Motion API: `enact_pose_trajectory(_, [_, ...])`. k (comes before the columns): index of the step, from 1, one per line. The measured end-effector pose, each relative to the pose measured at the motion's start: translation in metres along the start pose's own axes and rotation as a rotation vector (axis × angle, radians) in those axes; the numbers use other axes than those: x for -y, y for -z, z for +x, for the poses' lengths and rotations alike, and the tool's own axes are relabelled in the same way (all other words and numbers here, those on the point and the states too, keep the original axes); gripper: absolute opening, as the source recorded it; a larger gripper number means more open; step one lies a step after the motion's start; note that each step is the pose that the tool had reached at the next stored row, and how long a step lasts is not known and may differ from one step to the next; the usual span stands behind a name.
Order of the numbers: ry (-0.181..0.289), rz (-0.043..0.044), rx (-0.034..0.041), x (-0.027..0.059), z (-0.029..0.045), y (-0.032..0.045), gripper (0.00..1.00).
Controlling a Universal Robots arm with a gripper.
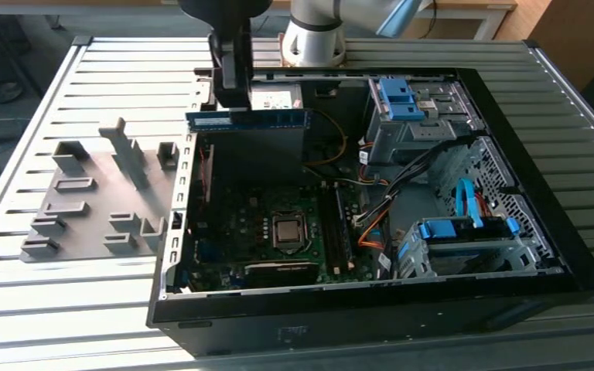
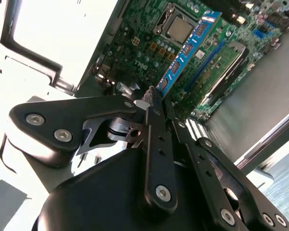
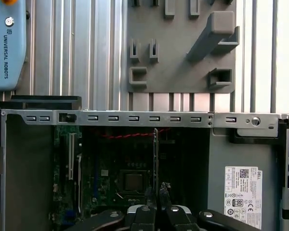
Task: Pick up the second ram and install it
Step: 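Pick up the second ram and move it above second insertion slot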
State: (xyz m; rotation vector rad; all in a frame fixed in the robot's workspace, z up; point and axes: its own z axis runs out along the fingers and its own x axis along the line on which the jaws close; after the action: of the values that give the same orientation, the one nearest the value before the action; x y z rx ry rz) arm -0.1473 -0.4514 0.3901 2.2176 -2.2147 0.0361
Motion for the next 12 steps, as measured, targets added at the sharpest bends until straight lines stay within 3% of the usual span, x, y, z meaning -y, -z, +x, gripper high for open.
enact_pose_trajectory(12, [0.000,0.0000,0.0000,0.0304,0.0000,-0.0005,0.14])
